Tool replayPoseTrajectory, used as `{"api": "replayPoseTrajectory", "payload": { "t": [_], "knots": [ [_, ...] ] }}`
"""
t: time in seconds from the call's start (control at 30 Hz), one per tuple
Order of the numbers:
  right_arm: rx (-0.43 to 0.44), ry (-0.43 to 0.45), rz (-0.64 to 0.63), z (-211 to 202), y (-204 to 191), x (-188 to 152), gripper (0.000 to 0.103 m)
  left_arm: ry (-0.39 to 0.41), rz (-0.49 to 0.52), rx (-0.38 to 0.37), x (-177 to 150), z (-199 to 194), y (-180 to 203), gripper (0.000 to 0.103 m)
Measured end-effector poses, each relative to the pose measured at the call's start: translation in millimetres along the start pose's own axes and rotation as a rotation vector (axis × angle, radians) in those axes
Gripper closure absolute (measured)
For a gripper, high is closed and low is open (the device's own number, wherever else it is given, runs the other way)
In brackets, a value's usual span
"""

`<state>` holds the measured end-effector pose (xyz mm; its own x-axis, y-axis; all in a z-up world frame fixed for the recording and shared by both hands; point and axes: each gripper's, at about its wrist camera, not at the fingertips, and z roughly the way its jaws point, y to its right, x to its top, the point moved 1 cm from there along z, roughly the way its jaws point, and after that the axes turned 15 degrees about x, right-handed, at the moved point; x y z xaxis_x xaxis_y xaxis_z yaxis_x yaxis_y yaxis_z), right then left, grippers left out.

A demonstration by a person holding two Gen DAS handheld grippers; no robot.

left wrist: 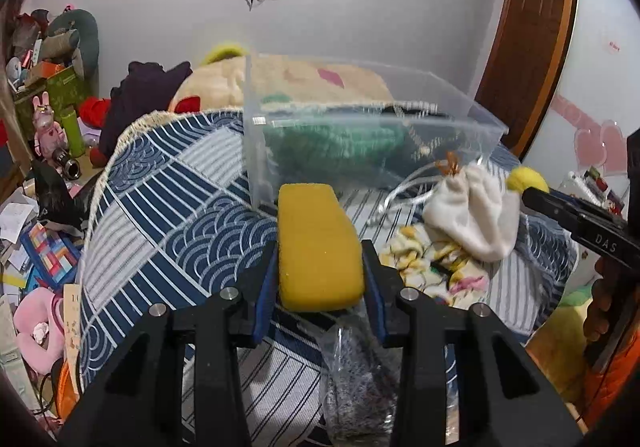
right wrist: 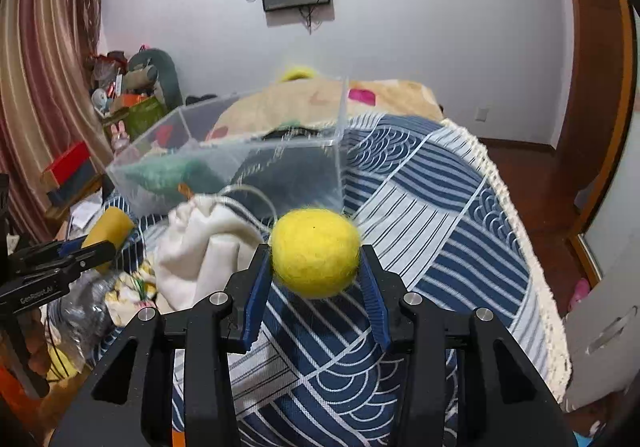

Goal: Organize soft objects
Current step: 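Grasp the yellow sponge with the left tool while the right tool grasps the yellow felt ball, then place the sponge in the box with the left tool while the right tool drops the ball in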

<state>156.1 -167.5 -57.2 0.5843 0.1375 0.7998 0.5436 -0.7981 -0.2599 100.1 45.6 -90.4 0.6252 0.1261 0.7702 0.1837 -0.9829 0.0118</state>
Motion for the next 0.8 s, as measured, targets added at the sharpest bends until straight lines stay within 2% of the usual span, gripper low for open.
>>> {"api": "replayPoseTrajectory", "payload": {
  "t": [0.4,0.8],
  "knots": [
    [0.032,0.094,-0.051,-14.9,-19.0,36.4,0.063,0.151,-0.027,-0.007,46.4,-37.3,-1.3,0.064],
    [0.096,0.125,-0.086,16.1,-41.0,78.5,0.063,0.204,0.001,0.016,86.6,-31.3,7.2,0.064]
  ]
}}
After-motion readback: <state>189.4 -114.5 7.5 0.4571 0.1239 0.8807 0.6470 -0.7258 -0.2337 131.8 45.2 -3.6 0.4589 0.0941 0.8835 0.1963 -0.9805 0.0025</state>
